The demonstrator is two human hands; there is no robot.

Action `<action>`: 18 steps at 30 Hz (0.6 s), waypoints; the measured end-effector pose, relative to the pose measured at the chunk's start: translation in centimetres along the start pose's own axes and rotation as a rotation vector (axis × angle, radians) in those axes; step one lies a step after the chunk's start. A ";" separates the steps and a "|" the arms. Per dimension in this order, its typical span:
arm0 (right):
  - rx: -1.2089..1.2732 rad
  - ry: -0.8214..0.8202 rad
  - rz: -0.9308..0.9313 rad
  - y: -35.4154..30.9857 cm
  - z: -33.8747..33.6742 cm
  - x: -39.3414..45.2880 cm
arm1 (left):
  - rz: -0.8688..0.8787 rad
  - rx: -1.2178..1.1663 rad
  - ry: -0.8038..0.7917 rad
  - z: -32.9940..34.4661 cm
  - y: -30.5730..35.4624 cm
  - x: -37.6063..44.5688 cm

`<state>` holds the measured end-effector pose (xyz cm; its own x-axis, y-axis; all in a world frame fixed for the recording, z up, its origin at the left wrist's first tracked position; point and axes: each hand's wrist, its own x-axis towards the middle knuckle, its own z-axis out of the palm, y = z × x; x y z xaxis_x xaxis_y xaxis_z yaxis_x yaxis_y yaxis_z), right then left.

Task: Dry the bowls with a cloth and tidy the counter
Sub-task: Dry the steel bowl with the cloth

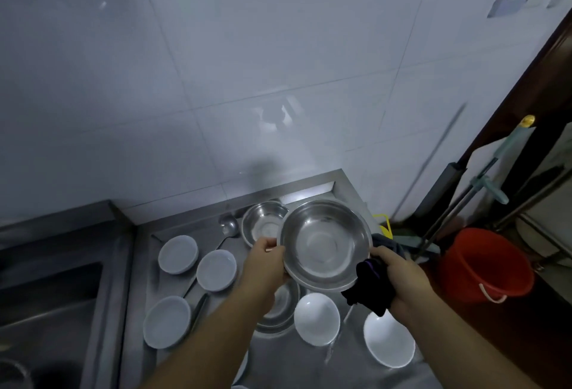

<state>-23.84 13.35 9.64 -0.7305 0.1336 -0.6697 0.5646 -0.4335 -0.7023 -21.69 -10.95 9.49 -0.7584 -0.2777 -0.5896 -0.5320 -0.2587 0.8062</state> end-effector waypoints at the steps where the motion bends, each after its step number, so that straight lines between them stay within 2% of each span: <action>1: -0.022 0.024 0.008 -0.5 -0.2 1.0 | -0.029 -0.010 0.004 0.8 -0.3 0.8; 10: -0.332 0.146 0.039 -4.7 -2.5 12.7 | -0.246 -0.069 0.085 8.8 -3.0 8.9; 14: -0.559 0.172 -0.054 -5.6 -2.1 18.3 | -0.262 -0.096 0.134 11.0 -3.6 12.6; 18: -0.749 0.129 -0.070 -5.7 -1.0 23.2 | -0.246 -0.052 0.222 12.1 -4.0 16.4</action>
<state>-43.62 19.78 -2.09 -0.7495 0.2613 -0.6082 0.6620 0.2937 -0.6896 -36.57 -3.26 -2.80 -0.5059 -0.3938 -0.7674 -0.6648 -0.3888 0.6378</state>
